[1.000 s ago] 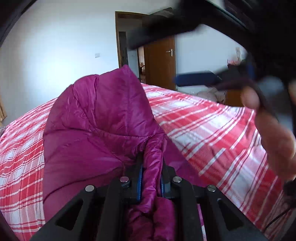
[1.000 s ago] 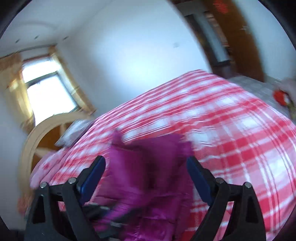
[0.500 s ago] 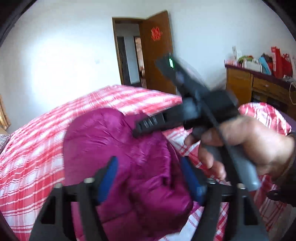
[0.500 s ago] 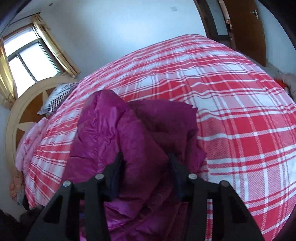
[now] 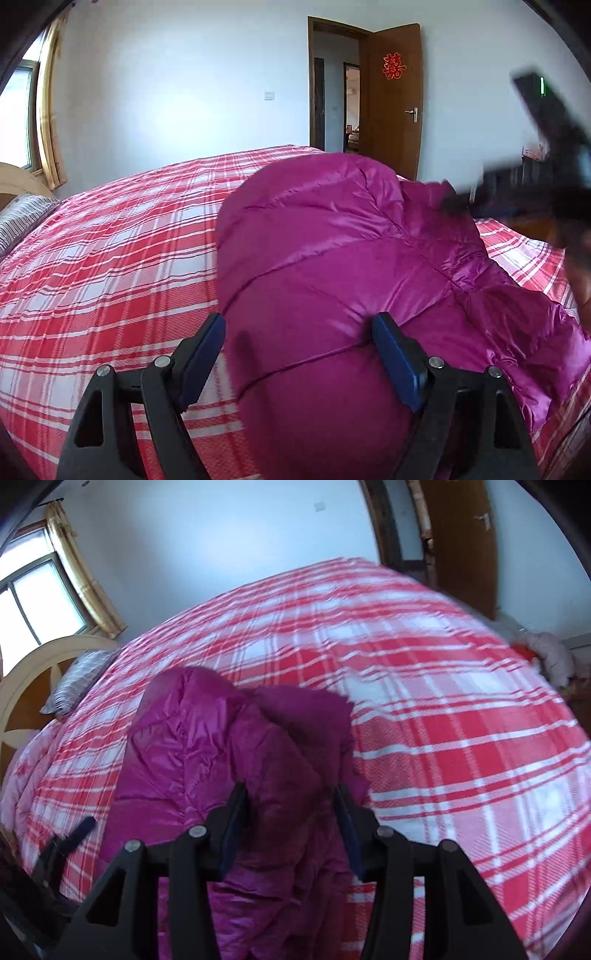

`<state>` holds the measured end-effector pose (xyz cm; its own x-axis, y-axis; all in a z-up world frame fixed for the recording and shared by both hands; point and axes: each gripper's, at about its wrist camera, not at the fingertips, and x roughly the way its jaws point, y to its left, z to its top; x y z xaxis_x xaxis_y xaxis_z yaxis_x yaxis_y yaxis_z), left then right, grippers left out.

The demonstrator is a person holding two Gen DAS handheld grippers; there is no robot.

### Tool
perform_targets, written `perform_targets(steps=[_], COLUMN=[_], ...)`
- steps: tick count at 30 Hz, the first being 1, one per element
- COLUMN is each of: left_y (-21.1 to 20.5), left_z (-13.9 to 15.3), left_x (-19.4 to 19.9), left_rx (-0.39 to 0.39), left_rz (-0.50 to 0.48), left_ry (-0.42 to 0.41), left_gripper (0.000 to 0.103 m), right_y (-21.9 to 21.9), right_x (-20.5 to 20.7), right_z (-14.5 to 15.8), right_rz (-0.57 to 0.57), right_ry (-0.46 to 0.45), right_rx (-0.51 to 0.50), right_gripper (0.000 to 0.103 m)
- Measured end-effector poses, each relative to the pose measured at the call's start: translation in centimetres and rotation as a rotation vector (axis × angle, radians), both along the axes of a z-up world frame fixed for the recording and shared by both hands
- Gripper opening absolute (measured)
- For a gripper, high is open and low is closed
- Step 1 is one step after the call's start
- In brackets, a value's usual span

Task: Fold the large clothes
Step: 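Roll the jacket bundle with the left gripper while the right gripper holds it, then press the rolled magenta bundle down with the left gripper while the right gripper holds its end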

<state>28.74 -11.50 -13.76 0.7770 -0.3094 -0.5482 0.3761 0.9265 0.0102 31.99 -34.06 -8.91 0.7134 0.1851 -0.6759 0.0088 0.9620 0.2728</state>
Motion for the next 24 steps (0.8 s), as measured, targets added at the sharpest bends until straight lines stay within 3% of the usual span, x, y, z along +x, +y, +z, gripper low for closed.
perform_targets(steps=[4,7,10,13,15,18,22,24], left_y=[-1.5,-1.7,-1.4,0.5,1.7,2.0,-1.1,-2.6], left_z=[-0.5,-0.4,-0.2,0.6,1.6,3.3,4.7,4.3], left_x=[0.2,0.4,0.7,0.8,1.3,3.2,6.4,7.7], left_rx=[0.011,0.010,-0.015,-0.033,-0.021,-0.020,0.062,0.089], left_rz=[-0.021,-0.030,-0.037,-0.015,0.046,0.102,0.126,0.142], left_ry=[0.000,0.003,0.026,0.022,-0.019,-0.051,-0.063,-0.041], left_gripper=[0.082,0.082,0.082,0.082,0.082,0.082,0.082,0.082], right_y=[1.2,2.6,3.7,3.5,2.7,1.8,1.4,1.9], right_x=[-1.8,-1.7,0.0,1.1,1.1,0.9,1.2,0.6], right_z=[5.0,6.9,5.2,2.2,0.7,-0.3,-1.2,-1.1], right_rz=[-0.085,-0.053,-0.064,-0.128,-0.188,-0.256,-0.287,-0.277], right_ry=[-0.110,-0.192,-0.239,-0.211,-0.203,-0.222,-0.237,-0.289], right_rx=[0.048,0.217,0.338,0.391,0.356,0.211,0.122,0.056], right_gripper=[0.057,0.067,0.069,0.069,0.069,0.069,0.069,0.070])
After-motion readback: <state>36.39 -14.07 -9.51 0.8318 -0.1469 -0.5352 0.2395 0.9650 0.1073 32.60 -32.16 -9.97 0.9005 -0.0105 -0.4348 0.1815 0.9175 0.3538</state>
